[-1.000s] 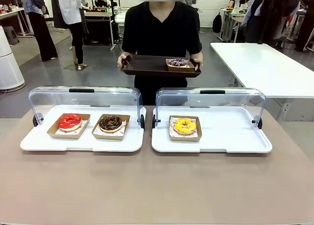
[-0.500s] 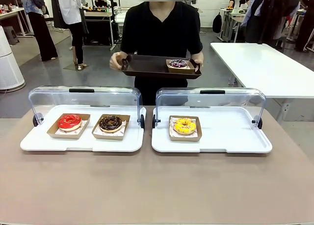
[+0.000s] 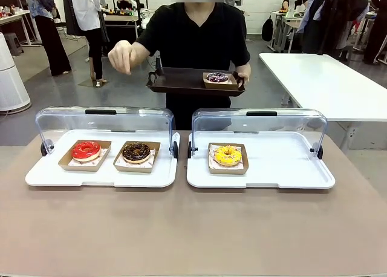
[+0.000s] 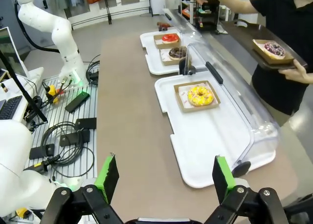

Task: Provide the desired donut to the person.
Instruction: Pick up and lift the Paper togo box containing the Donut pointed at by the person.

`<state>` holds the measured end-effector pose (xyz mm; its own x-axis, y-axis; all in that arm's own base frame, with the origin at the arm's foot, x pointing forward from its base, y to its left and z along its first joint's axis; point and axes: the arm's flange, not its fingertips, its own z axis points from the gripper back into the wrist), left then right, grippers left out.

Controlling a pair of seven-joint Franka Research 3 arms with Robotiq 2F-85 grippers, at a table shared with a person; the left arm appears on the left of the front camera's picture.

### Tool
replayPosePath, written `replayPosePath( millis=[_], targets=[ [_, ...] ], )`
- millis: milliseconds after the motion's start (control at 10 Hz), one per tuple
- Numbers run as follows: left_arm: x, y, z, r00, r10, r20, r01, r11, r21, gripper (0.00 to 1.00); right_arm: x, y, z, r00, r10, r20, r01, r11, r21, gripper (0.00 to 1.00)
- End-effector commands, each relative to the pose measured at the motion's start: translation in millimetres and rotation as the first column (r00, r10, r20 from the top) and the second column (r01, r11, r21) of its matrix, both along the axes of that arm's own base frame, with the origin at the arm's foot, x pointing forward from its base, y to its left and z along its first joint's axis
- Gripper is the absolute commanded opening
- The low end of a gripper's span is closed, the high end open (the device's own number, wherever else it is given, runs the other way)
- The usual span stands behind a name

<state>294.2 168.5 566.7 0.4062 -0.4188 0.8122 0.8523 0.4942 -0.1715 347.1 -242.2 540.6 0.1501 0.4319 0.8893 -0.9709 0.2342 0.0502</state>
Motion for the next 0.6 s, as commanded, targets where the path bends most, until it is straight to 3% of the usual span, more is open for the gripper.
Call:
replayPosePath(
  millis=[0,500],
  targets=[
    [-0.7,1.0,-0.5,1.000,-0.011,0.018,0.011,1.000,-0.005,1.00,0.2,0.7,-0.6,1.000,0.002,0.006,-0.003,1.000,0.018,1.00],
    [-0.7,1.0,-0.5,1.000,-0.011,0.018,0.011,1.000,-0.005,1.00,0.2,0.7,-0.6,1.000,0.002,0.006,-0.003,1.000,0.018,1.00]
  ],
)
